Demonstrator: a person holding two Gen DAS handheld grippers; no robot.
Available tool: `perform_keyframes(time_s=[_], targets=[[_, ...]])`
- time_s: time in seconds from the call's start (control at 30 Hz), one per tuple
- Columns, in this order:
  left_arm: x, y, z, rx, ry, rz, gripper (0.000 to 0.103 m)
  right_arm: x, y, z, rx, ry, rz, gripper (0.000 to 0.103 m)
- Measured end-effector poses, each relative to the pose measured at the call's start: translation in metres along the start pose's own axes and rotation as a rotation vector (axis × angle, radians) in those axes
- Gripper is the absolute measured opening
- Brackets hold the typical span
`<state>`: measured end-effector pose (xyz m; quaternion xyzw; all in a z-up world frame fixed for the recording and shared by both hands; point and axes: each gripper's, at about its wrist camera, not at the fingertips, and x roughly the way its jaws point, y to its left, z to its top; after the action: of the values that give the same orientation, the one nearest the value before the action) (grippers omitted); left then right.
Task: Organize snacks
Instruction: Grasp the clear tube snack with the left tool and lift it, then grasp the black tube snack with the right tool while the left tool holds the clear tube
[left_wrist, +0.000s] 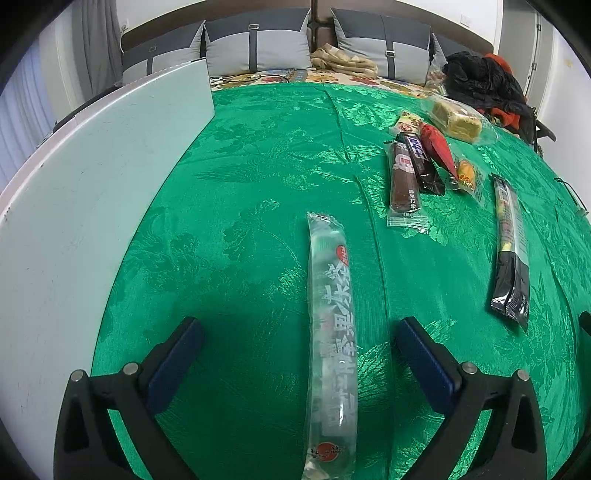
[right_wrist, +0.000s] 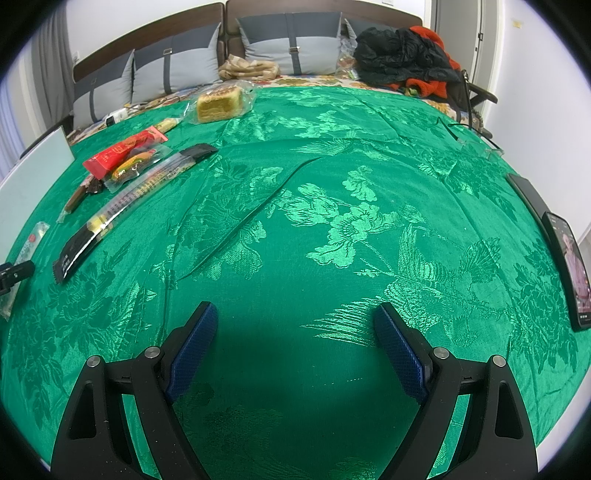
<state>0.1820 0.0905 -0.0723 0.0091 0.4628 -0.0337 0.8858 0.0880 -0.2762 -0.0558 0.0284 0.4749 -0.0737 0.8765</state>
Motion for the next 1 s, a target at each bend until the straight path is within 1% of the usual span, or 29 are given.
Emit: perform_keyframes(time_s=[0.57,0.6,0.63,0.67,0.7,0.77,0.8,0.83,0.87,0.9,0.97,1.0], targets=[[0.0,0.0,-0.001,0.0,-0.003,-0.002,0.103,0.0,0.001,0.001,-0.001,0.006,-0.003,0.089],[0.0,0.0,-0.001,0.0,-0.003,-0.001,0.103,0.001,0.001,0.003,0.003,0.032,-0.008,0.089],[0.001,0.0,-0.001,0.0,-0.004,-0.002,0.103,0.003,0.003,0.01,0.025,0.089,-0.009,0.089],[0.001,0.0,0.0,-0.001,-0.004,-0.003,0.103,0.003,0.006,0.017,0.061,0.122,0.019,0.089],[0.001,0.001,0.001,-0.001,-0.004,-0.003,0.103,0.004,0.009,0.022,0.091,0.134,0.054,0.089],[0.001,0.001,0.001,-0.001,-0.004,-0.003,0.103,0.006,0.028,0.043,0.161,0.153,0.178,0.089],[0.001,0.001,0.0,-0.001,-0.004,-0.002,0.103,0.01,0.043,0.058,0.191,0.163,0.24,0.089],[0.001,0.0,0.001,0.0,-0.004,-0.002,0.103,0.017,0.057,0.072,0.213,0.175,0.279,0.088],[0.001,0.001,0.001,0.0,-0.004,-0.002,0.103,0.026,0.071,0.085,0.226,0.192,0.297,0.088],[0.001,0.001,0.002,0.0,-0.003,-0.002,0.103,0.034,0.082,0.093,0.231,0.21,0.299,0.088],[0.002,0.002,0.003,0.006,0.005,-0.005,0.103,0.062,0.109,0.111,0.228,0.286,0.25,0.086],[0.002,0.002,0.004,0.02,0.018,-0.011,0.103,0.073,0.119,0.116,0.227,0.322,0.223,0.089]])
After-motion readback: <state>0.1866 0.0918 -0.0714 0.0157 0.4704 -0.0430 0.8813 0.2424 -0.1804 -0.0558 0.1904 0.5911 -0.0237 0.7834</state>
